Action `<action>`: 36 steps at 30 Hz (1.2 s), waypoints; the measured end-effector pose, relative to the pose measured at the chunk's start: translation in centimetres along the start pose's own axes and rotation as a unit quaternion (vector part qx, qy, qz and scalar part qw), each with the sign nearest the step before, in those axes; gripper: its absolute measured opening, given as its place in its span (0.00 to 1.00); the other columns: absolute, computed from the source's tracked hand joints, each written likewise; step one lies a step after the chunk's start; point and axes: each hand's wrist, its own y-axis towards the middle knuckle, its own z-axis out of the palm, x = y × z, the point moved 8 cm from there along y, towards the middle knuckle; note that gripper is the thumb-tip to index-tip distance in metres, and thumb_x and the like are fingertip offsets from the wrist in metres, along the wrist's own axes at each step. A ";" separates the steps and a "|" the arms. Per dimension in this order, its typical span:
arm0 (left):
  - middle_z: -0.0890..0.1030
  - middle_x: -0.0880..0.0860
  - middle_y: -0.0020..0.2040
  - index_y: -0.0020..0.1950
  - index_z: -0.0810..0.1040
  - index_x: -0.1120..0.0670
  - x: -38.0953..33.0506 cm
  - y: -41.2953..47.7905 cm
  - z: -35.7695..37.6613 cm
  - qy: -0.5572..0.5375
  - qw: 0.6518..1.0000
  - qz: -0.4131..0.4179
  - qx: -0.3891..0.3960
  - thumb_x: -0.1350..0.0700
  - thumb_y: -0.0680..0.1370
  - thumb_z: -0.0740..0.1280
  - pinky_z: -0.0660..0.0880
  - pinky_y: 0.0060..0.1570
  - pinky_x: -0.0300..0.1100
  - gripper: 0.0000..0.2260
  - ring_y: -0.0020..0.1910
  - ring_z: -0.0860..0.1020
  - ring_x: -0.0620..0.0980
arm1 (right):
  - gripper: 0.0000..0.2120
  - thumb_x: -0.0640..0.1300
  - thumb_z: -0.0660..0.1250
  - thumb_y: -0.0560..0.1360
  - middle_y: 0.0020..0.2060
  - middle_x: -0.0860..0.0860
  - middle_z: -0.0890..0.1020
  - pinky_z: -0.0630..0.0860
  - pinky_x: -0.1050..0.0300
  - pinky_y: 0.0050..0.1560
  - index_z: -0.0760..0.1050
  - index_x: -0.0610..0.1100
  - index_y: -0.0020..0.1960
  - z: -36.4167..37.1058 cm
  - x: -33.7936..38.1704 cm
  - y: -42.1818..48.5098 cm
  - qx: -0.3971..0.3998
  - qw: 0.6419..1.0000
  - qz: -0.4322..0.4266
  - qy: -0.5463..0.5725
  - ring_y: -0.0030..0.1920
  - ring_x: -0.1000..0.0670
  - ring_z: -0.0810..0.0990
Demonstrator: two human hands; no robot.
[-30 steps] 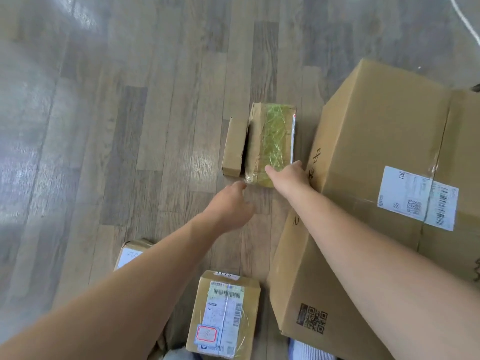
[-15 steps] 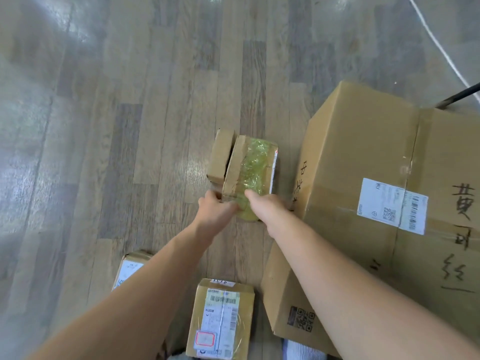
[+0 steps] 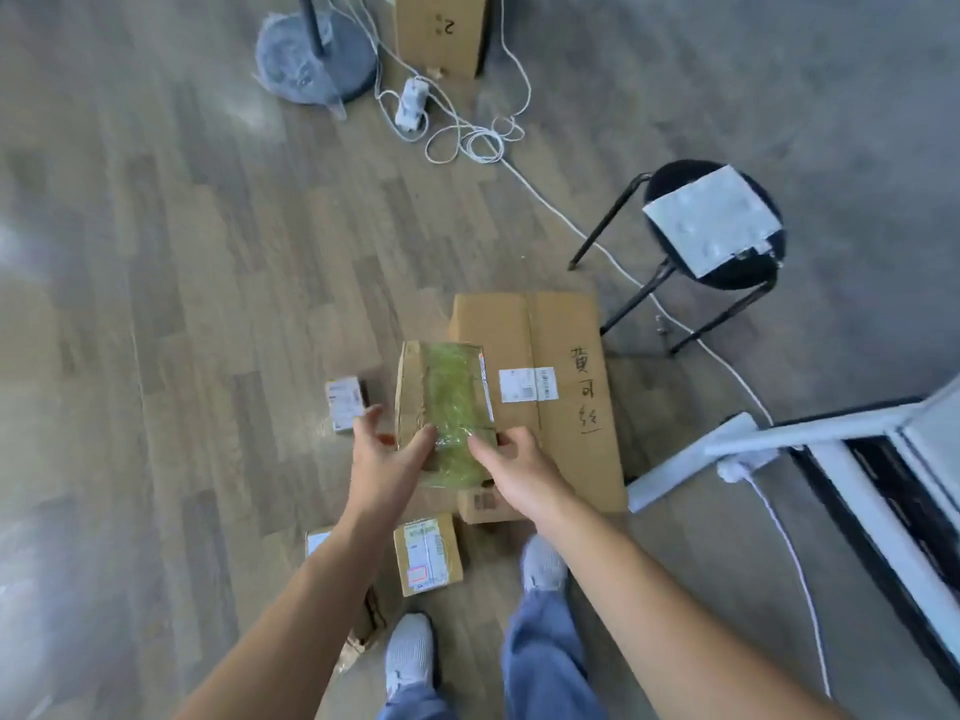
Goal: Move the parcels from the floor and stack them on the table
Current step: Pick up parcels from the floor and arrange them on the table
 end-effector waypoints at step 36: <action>0.76 0.53 0.62 0.66 0.71 0.47 -4.8 -77.8 40.8 0.121 0.809 0.175 0.548 0.31 0.68 0.67 0.79 0.50 0.58 0.32 0.62 0.75 0.55 | 0.38 0.49 0.77 0.65 0.63 0.53 0.63 0.77 0.56 0.53 0.62 0.52 0.70 -46.6 -44.2 -75.4 -0.545 0.820 -0.097 -0.148 0.53 0.53 0.77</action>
